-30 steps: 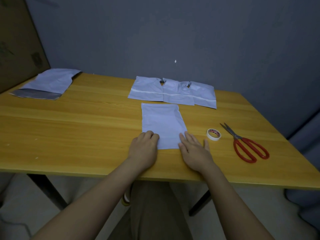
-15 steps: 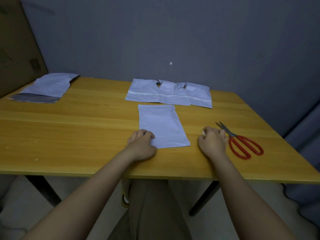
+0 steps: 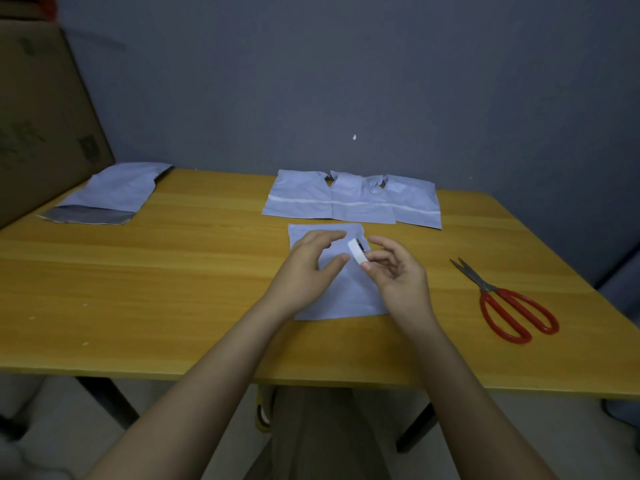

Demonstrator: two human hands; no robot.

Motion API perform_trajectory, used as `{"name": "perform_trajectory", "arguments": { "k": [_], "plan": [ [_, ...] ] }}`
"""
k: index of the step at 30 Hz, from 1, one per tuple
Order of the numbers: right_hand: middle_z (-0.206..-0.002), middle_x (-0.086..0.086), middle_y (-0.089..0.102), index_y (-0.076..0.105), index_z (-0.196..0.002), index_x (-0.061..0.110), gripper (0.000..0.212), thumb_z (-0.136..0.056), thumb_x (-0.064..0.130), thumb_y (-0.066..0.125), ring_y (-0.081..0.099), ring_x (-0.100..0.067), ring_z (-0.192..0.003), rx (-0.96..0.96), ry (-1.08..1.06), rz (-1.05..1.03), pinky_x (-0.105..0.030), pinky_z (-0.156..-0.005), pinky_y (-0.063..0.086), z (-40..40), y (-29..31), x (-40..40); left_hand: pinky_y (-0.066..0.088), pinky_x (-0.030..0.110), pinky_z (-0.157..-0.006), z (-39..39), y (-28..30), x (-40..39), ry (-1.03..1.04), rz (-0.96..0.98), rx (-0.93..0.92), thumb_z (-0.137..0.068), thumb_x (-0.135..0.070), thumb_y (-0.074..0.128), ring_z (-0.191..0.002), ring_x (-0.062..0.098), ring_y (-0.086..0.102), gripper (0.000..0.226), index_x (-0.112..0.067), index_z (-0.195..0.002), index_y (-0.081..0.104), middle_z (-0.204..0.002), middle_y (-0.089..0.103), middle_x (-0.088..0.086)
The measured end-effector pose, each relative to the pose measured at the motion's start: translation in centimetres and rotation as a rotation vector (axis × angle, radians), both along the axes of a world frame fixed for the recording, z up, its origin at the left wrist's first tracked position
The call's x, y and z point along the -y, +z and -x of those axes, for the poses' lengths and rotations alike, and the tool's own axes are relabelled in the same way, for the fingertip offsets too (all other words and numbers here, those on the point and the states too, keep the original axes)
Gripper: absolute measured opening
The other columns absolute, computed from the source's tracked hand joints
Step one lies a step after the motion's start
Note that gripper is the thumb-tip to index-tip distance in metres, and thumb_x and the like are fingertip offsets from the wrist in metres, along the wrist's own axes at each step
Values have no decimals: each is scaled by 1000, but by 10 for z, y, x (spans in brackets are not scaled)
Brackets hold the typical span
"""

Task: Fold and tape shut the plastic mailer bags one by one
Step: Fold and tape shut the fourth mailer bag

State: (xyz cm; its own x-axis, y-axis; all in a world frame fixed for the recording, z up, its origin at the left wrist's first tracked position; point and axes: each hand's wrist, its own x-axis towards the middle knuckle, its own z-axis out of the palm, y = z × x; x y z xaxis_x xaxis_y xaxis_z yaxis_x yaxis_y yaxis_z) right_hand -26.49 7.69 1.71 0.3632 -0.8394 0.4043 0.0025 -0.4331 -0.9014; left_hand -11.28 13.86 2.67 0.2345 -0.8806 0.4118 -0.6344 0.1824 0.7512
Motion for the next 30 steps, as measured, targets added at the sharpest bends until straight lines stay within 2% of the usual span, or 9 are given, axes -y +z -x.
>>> {"name": "perform_trajectory", "arguments": {
  "k": [4, 10, 14, 19, 21, 23, 26, 27, 30],
  "plan": [
    [-89, 1, 66, 60, -110, 22, 38, -85, -5, 64, 62, -3, -87, 56, 59, 27, -16, -82, 48, -13, 4, -5, 37, 10, -85, -5, 1, 1, 31, 94, 42, -92, -26, 60, -104, 3, 52, 27, -22, -119, 62, -113, 55, -11],
    [-83, 12, 67, 60, -107, 28, 40, -85, -6, 63, 62, 0, -88, 50, 52, 50, -18, -85, 47, -24, 0, -1, 43, 15, -79, -13, 2, 3, 117, 173, 10, -91, -25, 61, -96, 2, 55, 10, -22, -99, 67, -99, 60, -15],
    [-84, 20, 67, 59, -106, 32, 42, -85, -5, 64, 62, -1, -90, 34, 48, 102, -17, -84, 47, -29, -3, 4, 39, 9, -74, -17, 6, 7, 130, 194, -5, -90, -19, 63, -87, -1, 54, 9, -27, -85, 64, -88, 58, -19],
    [-80, 12, 60, 57, -101, 29, 28, -89, 4, 62, 59, 0, -82, -66, 32, 143, -14, -82, 45, -37, -6, 7, 46, 27, -76, -22, 3, 12, 96, 171, 36, -90, -20, 60, -79, 8, 55, 8, -24, -85, 65, -86, 58, -16],
    [-86, 12, 61, 58, -98, 27, 17, -91, 11, 61, 58, -2, -85, -139, 32, 166, -13, -80, 43, -40, -8, 9, 45, 26, -73, -21, 0, 12, 92, 149, 42, -91, -20, 60, -75, 7, 53, 8, -22, -87, 66, -86, 57, -14],
    [-94, 9, 63, 60, -97, 23, 6, -92, 22, 59, 58, -5, -91, -220, 42, 191, -20, -82, 43, -42, -13, 12, 43, 24, -68, -21, -2, 13, 97, 148, 43, -92, -19, 58, -74, 7, 52, 8, -21, -87, 64, -87, 56, -13],
    [-95, 14, 64, 63, -97, 23, 21, -89, 39, 52, 57, -6, -96, -277, -11, 278, -37, -90, 44, -43, -20, 13, 38, 23, -76, -24, -7, 13, 104, 165, 30, -94, -15, 54, -72, 8, 49, 9, -15, -87, 59, -87, 54, -12],
    [-92, 17, 62, 63, -96, 24, 22, -88, 41, 50, 56, -3, -94, -282, -39, 330, -36, -90, 42, -43, -22, 13, 37, 22, -76, -25, -8, 13, 102, 168, 33, -95, -14, 53, -73, 8, 49, 9, -14, -87, 58, -87, 54, -11],
    [-83, 23, 57, 59, -93, 29, 21, -87, 45, 47, 51, 6, -88, -325, -94, 421, -15, -92, 27, -43, -22, 10, 36, 18, -66, -27, -14, 14, 92, 165, 29, -95, -10, 52, -77, 7, 49, 12, -17, -86, 54, -87, 53, -11]
  ]
}}
